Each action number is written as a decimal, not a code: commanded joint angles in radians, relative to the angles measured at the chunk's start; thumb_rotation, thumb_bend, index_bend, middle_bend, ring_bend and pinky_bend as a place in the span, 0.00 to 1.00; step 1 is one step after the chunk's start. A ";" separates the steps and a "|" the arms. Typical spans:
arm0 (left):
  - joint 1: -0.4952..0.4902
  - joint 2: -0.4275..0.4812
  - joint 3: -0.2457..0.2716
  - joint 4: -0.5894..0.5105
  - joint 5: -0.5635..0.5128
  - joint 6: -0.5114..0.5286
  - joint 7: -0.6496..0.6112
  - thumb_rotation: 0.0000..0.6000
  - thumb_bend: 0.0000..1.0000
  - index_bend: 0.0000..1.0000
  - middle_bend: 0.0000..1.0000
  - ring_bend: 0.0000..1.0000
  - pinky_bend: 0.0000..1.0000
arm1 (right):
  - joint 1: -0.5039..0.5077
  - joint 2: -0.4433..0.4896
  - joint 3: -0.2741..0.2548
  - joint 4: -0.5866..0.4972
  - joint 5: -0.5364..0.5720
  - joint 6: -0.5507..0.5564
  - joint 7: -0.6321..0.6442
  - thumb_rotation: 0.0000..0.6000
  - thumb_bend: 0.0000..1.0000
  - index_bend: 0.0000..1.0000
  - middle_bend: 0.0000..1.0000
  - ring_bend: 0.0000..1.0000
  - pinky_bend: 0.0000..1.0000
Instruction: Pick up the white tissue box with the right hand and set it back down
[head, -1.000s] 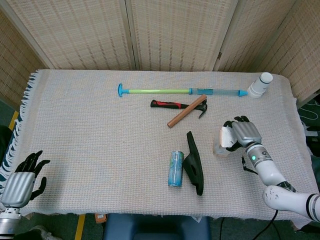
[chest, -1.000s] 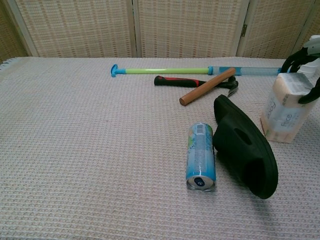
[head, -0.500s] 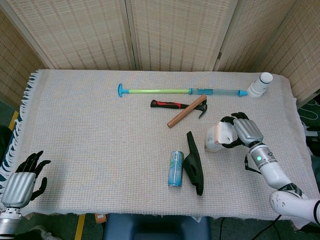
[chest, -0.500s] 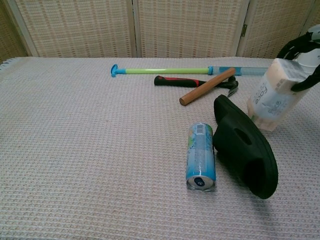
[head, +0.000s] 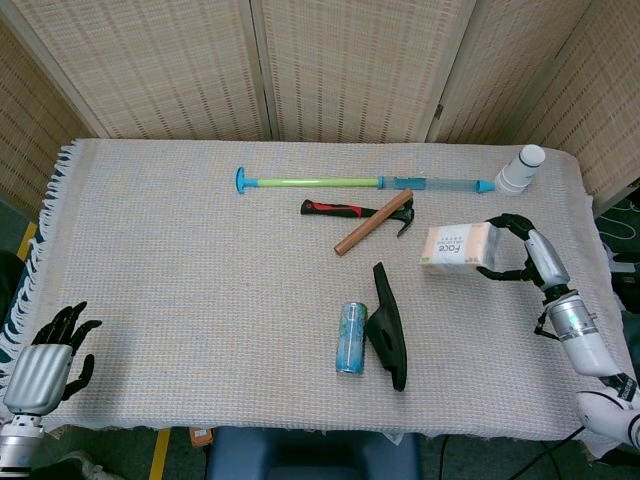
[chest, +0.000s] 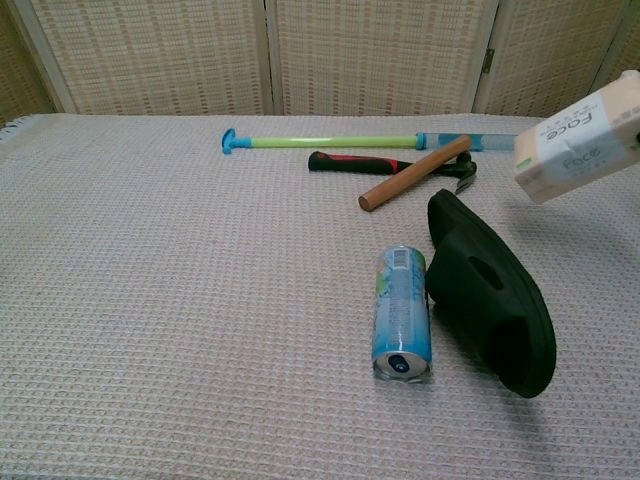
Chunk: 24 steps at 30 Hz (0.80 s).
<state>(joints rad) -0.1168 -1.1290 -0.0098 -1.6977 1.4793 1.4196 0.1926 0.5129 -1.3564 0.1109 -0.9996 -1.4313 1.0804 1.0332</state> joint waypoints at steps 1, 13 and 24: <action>0.000 -0.001 0.000 0.000 -0.001 0.000 0.003 1.00 0.53 0.23 0.00 0.00 0.18 | -0.034 -0.095 -0.010 0.126 -0.060 0.058 0.150 1.00 0.33 0.43 0.37 0.27 0.00; -0.002 -0.004 -0.004 0.006 -0.016 -0.007 0.008 1.00 0.53 0.23 0.00 0.00 0.18 | -0.004 -0.277 -0.112 0.555 -0.194 0.116 0.672 1.00 0.35 0.44 0.37 0.27 0.00; -0.005 -0.009 -0.005 0.007 -0.027 -0.016 0.019 1.00 0.53 0.23 0.00 0.00 0.18 | 0.018 -0.336 -0.155 0.667 -0.212 0.066 0.717 1.00 0.36 0.44 0.37 0.27 0.00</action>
<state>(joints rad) -0.1218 -1.1377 -0.0151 -1.6902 1.4526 1.4045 0.2111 0.5289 -1.6869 -0.0408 -0.3395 -1.6429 1.1507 1.7486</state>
